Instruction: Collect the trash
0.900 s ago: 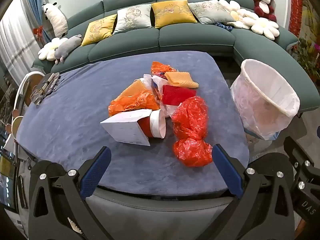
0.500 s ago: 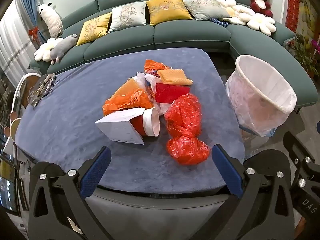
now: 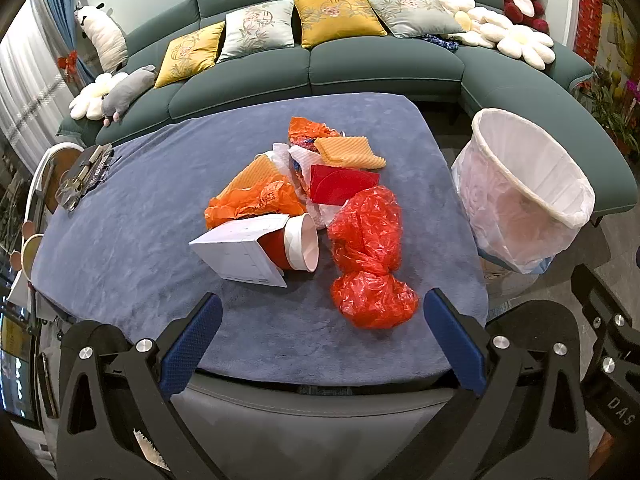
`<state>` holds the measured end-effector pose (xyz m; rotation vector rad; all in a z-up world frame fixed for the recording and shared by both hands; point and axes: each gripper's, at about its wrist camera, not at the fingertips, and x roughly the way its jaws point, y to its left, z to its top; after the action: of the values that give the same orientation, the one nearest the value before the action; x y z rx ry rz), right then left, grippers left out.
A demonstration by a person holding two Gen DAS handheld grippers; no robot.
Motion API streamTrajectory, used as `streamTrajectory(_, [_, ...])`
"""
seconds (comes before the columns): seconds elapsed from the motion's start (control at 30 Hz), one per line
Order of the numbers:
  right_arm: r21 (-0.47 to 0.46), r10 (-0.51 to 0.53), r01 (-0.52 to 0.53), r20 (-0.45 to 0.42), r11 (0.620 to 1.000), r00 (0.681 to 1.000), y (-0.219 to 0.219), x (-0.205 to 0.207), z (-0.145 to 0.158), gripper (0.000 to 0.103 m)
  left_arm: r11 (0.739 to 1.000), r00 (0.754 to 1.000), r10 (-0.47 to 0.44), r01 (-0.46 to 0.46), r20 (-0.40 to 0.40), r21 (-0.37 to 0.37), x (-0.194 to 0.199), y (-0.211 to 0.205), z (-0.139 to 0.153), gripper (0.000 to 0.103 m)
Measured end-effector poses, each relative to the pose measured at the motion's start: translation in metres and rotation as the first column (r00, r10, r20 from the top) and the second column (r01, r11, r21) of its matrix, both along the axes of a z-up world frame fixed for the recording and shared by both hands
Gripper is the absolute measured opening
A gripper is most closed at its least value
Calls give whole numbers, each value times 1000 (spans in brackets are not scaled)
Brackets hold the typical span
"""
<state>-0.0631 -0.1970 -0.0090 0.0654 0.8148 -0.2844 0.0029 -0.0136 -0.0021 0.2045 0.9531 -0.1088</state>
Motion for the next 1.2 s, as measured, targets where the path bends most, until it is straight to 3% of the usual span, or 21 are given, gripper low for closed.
streamTrajectory(1.2, [-4, 5, -5, 6, 1000, 1000, 6, 0, 2, 96, 1000, 1000, 11, -11, 9, 4, -3, 4, 5, 96])
